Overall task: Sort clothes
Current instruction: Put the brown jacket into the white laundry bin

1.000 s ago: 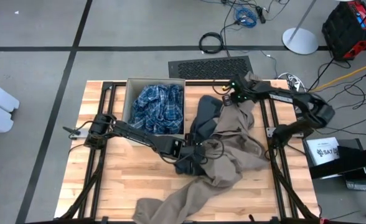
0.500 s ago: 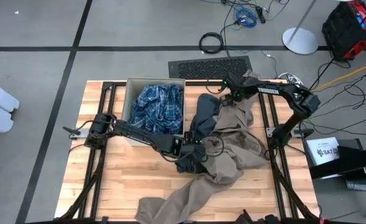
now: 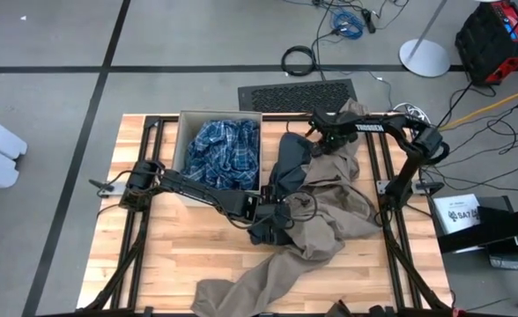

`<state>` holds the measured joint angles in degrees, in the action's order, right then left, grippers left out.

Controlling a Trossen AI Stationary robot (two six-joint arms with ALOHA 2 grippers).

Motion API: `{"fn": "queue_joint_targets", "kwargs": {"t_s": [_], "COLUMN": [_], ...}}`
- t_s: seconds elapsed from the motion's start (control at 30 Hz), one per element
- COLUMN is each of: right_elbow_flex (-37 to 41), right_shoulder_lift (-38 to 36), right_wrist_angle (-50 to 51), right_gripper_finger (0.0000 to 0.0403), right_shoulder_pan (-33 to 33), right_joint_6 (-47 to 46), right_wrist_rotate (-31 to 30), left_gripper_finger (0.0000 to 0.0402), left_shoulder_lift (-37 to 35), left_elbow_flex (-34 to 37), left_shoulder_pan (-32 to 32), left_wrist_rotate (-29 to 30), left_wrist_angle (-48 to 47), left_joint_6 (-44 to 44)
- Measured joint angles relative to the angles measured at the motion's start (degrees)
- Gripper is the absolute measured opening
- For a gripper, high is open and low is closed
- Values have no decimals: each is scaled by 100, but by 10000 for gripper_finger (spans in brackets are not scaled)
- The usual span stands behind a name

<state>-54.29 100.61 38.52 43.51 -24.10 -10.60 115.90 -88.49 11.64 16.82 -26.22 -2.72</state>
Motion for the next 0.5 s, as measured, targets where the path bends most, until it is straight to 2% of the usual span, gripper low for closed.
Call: {"fn": "queue_joint_targets", "kwargs": {"t_s": [0.07,0.1,0.33,0.5], "right_elbow_flex": [33,50,29,16], "right_shoulder_lift": [-254,-391,-1662,-2610], "right_wrist_angle": [-22,44,154,460], "right_gripper_finger": [36,19,2,1], "right_shoulder_pan": [-42,-57,-280,-854], "right_joint_6": [135,235,230,-33], "right_wrist_rotate": [-50,-82,-141,-113], "left_gripper_finger": [111,111,111,111], "left_shoulder_lift": [0,0,0,0], "left_elbow_flex": [0,0,0,0], "left_shoulder_pan": [0,0,0,0], "left_wrist_rotate": [0,0,2,4], "left_wrist_angle": [0,0,0,2], "left_joint_6": [2,2,4,7]}}
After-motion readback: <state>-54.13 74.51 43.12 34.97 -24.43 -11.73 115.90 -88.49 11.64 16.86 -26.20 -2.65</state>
